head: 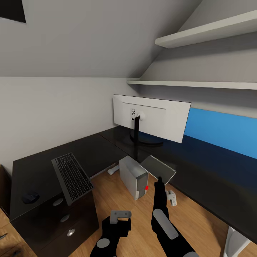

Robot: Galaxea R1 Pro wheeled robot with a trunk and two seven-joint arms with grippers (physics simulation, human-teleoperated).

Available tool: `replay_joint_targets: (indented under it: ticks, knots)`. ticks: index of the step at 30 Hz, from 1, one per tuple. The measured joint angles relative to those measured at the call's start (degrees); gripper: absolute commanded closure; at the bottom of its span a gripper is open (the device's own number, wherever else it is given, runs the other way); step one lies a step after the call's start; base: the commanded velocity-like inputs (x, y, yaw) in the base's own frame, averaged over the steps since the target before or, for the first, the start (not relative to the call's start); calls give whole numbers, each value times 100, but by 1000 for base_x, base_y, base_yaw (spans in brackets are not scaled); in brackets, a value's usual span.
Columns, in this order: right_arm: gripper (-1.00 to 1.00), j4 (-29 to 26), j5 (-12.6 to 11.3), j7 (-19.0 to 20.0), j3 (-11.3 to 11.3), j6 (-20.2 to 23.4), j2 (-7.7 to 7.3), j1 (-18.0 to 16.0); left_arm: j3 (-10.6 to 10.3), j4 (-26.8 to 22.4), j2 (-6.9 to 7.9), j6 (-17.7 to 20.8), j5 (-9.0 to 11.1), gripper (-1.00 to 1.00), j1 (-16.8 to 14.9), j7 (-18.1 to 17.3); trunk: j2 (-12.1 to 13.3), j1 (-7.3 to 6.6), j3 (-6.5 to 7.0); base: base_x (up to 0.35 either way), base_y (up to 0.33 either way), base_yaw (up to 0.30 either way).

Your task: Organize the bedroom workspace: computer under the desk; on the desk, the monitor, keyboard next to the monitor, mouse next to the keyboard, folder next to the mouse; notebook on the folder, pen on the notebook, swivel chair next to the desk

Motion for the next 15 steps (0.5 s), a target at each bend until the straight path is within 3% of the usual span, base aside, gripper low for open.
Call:
replay_joint_targets:
  ticks: [10, 15]
  knots:
    - [100, -27, -19, -2, -10, 4, -5, 13, 7, -1, 8, -9, -8, -100, 1, 15, 0, 0, 11, 0, -4, 56]
    - [100, -39, -16, -1, -24, 8, -19, 16, 4, 25, 12, -12, -3, -100, 1, 20, 0, 0, 33, 0, -186, 161]
